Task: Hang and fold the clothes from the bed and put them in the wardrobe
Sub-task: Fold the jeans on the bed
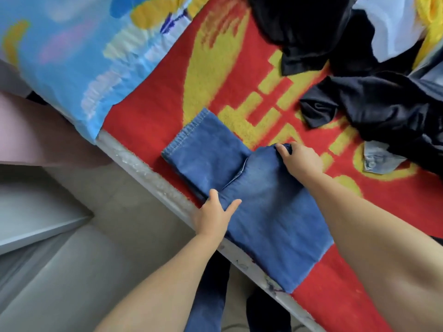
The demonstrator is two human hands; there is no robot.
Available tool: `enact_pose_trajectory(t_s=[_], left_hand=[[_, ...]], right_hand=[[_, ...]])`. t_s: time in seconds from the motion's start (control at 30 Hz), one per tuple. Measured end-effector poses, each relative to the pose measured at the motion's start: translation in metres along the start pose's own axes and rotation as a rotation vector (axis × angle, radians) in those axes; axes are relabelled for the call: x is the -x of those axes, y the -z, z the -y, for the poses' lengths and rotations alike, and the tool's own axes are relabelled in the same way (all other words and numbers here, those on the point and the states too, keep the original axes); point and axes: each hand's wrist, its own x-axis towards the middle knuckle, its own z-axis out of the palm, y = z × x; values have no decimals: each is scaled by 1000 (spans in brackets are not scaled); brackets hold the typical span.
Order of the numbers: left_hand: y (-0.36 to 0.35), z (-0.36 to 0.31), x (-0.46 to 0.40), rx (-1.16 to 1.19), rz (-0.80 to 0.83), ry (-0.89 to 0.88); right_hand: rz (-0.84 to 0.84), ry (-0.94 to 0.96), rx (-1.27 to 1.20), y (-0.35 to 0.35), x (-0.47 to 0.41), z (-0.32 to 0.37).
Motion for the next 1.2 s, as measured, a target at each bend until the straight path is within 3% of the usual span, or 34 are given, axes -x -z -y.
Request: enact_pose_trajectory(t_s=[0.13,0.23,0.3,0.4,0.5,0.57,0.73,0.83,0.97,1.07,1.13,1.2], left_hand=[[7,10,4,-99,-94,-19],[9,-2,24,-287,-281,-250],[-3,-28,47,-314,-381,-452],[-46,-74,99,-262,-311,-512],[-104,-94,140,-282,-16,-320],[-137,-93,148,-416,111,-238],[-160,-86,132,-537,29,-166],[-151,-87,140,-411,74,-172],[-96,-91,151,-100,249,-158],[-13,-86,150,252,340,-166],[48,-73,142,374,277,-216],[108,-57,123,427,171,-240]], right_hand=[[3,187,23,26,4,1],[-178,511,113,53,29,-29],[-158,790,207,61,58,-58],[-50,1046,544,48,98,-116],[189,984,839,24,108,-169],[184,948,903,10,98,-182],[-37,970,848,-9,82,-172],[-17,1018,760,-8,85,-171],[303,862,788,32,97,-137],[448,906,782,91,108,-68],[438,951,724,133,114,-13],[321,980,601,164,111,40]])
